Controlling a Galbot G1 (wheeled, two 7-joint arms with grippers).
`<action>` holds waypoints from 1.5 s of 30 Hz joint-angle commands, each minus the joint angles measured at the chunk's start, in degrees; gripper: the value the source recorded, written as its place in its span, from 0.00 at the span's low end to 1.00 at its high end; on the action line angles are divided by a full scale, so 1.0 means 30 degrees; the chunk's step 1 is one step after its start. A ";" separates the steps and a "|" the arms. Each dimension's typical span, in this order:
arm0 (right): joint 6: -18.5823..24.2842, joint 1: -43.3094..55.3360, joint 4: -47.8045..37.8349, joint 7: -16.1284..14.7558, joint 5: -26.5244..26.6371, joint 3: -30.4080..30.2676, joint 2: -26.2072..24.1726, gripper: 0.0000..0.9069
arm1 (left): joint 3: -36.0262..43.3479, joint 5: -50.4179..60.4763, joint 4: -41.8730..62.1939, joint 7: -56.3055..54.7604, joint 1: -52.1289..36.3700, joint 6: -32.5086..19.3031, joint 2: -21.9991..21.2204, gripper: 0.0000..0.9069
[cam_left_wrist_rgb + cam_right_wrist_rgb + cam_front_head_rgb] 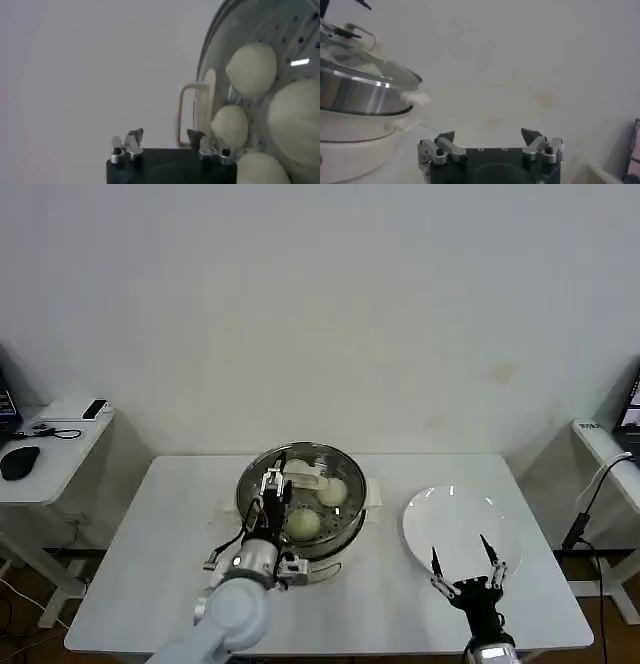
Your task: Take steamed baozi put them in steamer then cover it.
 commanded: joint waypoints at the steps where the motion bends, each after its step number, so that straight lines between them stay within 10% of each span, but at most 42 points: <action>1: 0.0079 -0.0063 -0.0296 0.0293 0.0412 -0.0053 -0.0492 1.00 | -0.1417 -0.1901 -0.3869 -0.1379 0.4002 -0.1018 0.0528 1.00; 6: 0.0006 -0.0160 -0.0638 0.0358 0.1823 0.0005 -0.1476 1.00 | -0.5156 -0.5763 -0.4671 -0.4558 0.7186 -0.2475 -0.0826 1.00; 13: -0.0133 -0.0296 -0.1306 0.0227 0.4403 -0.0278 -0.3428 1.00 | -1.1793 -2.4589 -0.3815 -0.9490 1.0416 -0.8202 -0.1967 1.00; 18: -0.0584 -0.0003 -0.1323 0.0090 0.4599 -0.0970 -0.3429 1.00 | -1.4979 -3.0142 -0.1699 -0.8964 1.1523 -1.1425 -0.2759 1.00; 22: -0.0556 -0.0205 -0.1330 0.0033 0.4755 -0.0917 -0.3663 1.00 | -1.5302 -3.0112 -0.0213 -0.8322 1.2187 -1.4874 -0.2759 1.00; 45: -0.1925 -0.1553 -0.0096 -0.0605 0.9207 -0.1618 -0.5529 1.00 | -1.4220 -2.6370 -0.1279 -0.6253 1.4085 -1.2311 -0.3509 1.00</action>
